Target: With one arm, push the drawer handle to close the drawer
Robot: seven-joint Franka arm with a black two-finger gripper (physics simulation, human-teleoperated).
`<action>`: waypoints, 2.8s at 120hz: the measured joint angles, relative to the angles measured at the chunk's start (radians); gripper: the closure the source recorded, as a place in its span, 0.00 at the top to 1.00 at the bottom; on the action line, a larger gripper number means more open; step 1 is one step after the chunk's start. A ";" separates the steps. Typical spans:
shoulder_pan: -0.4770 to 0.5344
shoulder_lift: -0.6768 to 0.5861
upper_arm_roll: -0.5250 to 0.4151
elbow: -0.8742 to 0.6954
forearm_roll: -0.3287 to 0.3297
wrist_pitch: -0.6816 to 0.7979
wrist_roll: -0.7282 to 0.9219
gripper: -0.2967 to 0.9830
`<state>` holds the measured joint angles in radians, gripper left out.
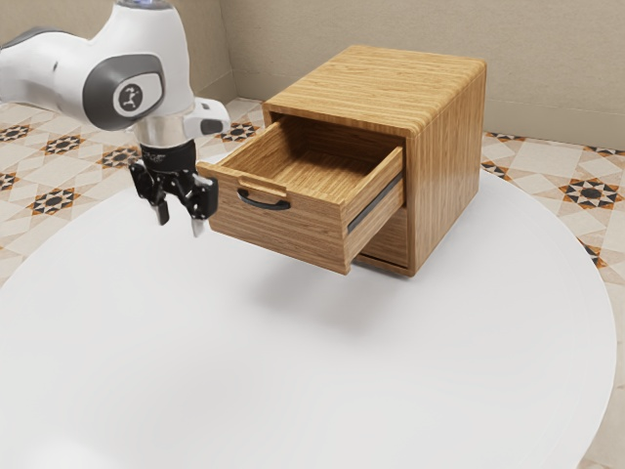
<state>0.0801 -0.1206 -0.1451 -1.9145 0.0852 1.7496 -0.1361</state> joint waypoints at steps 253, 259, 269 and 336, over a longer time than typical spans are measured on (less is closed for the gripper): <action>-0.112 0.585 0.020 0.594 0.103 0.363 0.015 0.15; -0.113 0.600 0.020 0.622 0.107 0.359 0.016 0.15; -0.113 0.640 0.019 0.675 0.112 0.348 0.019 0.15; -0.134 0.803 0.016 0.878 0.131 0.324 0.038 0.15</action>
<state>-0.0538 0.6829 -0.1287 -1.0369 0.2164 2.0731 -0.0979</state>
